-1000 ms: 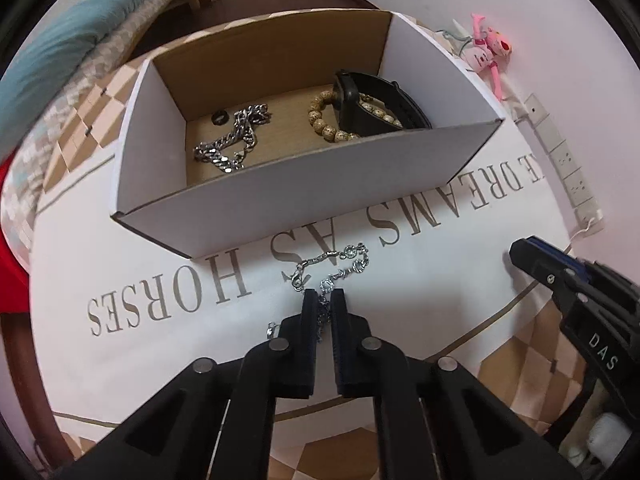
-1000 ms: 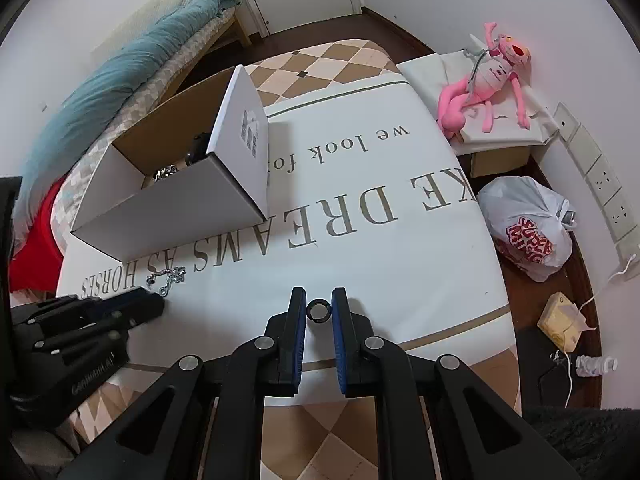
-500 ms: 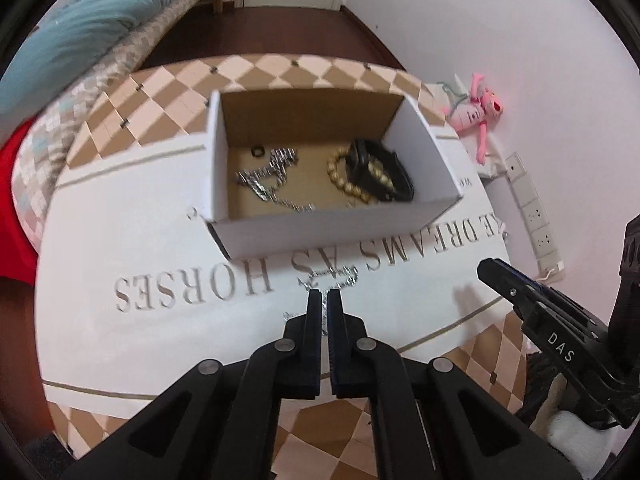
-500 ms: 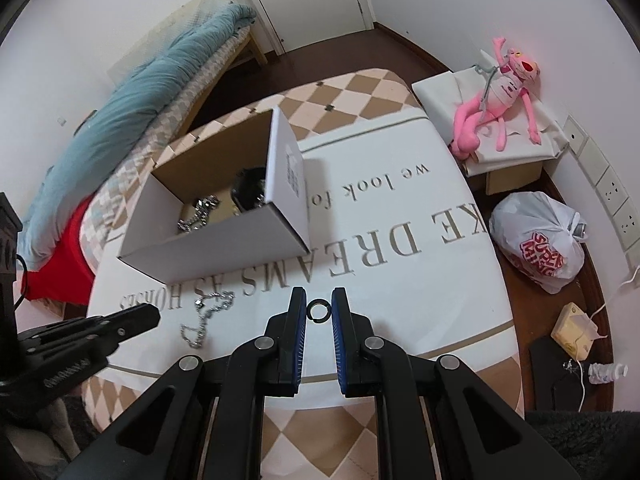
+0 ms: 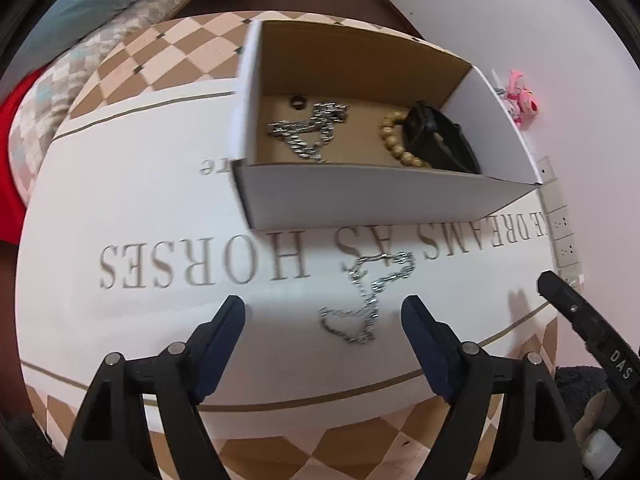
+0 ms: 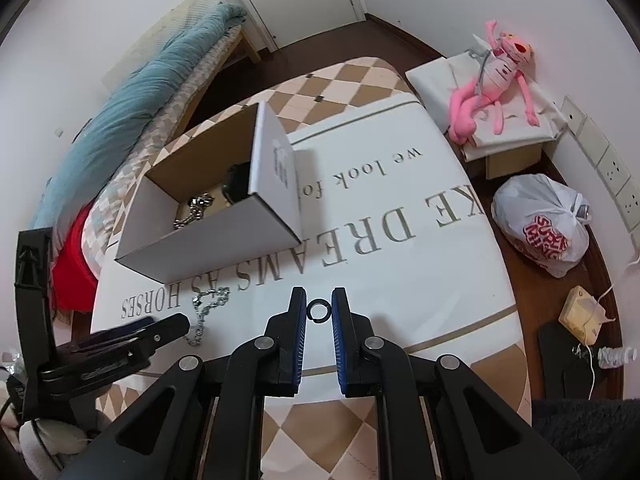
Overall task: Organize jewelry
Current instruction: 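Carry the ring and chain into the box and open both tools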
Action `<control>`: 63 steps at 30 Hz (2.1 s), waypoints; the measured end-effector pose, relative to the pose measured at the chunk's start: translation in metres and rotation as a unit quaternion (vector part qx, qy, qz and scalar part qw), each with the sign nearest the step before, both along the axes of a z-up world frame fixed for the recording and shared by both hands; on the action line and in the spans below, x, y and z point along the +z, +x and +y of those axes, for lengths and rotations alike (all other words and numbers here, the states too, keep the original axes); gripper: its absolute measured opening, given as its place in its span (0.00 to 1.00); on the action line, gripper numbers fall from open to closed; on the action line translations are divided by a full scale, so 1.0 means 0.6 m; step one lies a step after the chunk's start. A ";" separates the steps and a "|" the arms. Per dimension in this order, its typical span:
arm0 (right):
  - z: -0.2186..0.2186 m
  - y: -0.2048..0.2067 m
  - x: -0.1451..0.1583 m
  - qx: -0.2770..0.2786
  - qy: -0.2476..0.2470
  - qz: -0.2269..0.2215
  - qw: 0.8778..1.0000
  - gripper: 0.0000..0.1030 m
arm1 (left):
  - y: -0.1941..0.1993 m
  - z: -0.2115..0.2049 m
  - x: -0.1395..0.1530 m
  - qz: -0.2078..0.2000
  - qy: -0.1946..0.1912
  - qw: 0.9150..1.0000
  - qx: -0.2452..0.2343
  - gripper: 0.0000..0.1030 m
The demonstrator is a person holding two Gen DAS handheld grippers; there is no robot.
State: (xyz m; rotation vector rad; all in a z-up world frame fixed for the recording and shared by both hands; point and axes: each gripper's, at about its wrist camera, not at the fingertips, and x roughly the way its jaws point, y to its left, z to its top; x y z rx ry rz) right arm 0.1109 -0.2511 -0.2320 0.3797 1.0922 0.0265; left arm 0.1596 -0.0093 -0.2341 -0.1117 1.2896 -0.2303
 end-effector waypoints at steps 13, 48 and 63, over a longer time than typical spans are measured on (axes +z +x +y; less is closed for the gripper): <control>-0.017 -0.001 -0.019 -0.022 0.006 0.007 1.000 0.13 | 0.013 -0.106 -0.006 -0.011 0.084 0.989 -0.123 0.04; 0.062 0.114 0.181 0.083 0.052 -0.081 0.992 0.13 | 0.083 0.011 0.286 -0.125 -0.100 0.987 -0.020 0.00; 0.146 0.306 0.032 0.170 0.039 0.092 0.980 0.13 | 0.197 0.041 0.129 0.019 -0.029 0.999 0.038 0.05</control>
